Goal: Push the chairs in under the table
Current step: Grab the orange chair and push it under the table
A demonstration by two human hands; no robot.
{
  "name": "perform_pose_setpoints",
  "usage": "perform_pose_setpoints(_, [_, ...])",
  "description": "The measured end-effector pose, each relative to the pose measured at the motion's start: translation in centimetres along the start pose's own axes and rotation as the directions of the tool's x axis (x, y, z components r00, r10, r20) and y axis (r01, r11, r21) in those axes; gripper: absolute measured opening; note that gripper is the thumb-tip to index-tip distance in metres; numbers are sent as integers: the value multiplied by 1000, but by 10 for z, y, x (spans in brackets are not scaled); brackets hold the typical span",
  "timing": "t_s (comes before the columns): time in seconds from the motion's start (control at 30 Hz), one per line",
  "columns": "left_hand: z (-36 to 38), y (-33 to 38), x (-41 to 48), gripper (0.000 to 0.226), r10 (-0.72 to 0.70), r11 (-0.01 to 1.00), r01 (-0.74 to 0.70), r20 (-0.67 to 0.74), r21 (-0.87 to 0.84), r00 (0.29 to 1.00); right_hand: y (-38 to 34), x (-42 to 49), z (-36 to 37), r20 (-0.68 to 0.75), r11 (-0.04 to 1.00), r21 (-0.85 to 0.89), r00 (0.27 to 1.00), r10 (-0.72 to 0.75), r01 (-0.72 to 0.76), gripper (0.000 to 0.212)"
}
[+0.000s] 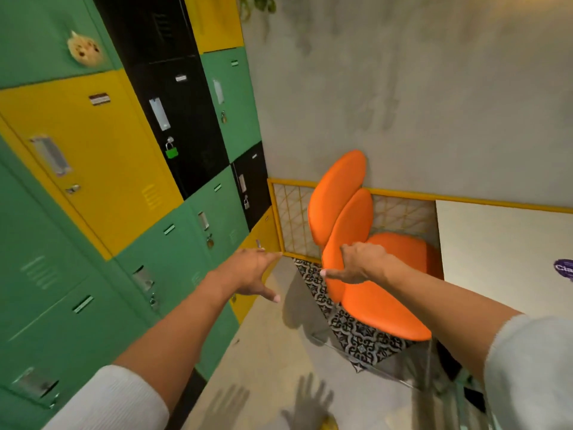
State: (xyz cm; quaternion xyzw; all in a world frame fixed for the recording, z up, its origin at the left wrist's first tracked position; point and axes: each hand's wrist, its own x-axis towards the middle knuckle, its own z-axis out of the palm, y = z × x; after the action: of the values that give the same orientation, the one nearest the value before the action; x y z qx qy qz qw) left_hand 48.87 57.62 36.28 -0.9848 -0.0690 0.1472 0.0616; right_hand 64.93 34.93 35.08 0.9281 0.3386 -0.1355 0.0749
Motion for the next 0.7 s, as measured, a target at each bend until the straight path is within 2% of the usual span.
perform_pose_setpoints(0.17, [-4,-62,90,120,77,997,-77,8,25,997,-11,112,-28,-60,996,84,998,31,-26,116])
perform_pose_setpoints(0.3, [-34,-113,182,119,150,985,-151,14,83,989,-17,205,-53,-153,976,208,984,92,-59,105])
perform_pose_setpoints(0.37, [-55,-133,236,119,229,968,-231,31,103,973,-16,238,-63,-148,955,280,979,140,-94,104])
perform_pose_setpoints(0.53, [-98,-158,320,121,419,901,-410,-42,141,907,-21,262,-73,-158,937,344,979,128,-67,104])
perform_pose_setpoints(0.7, [-130,-176,410,124,536,819,-535,59,209,842,-13,290,-74,-99,890,442,979,177,-116,109])
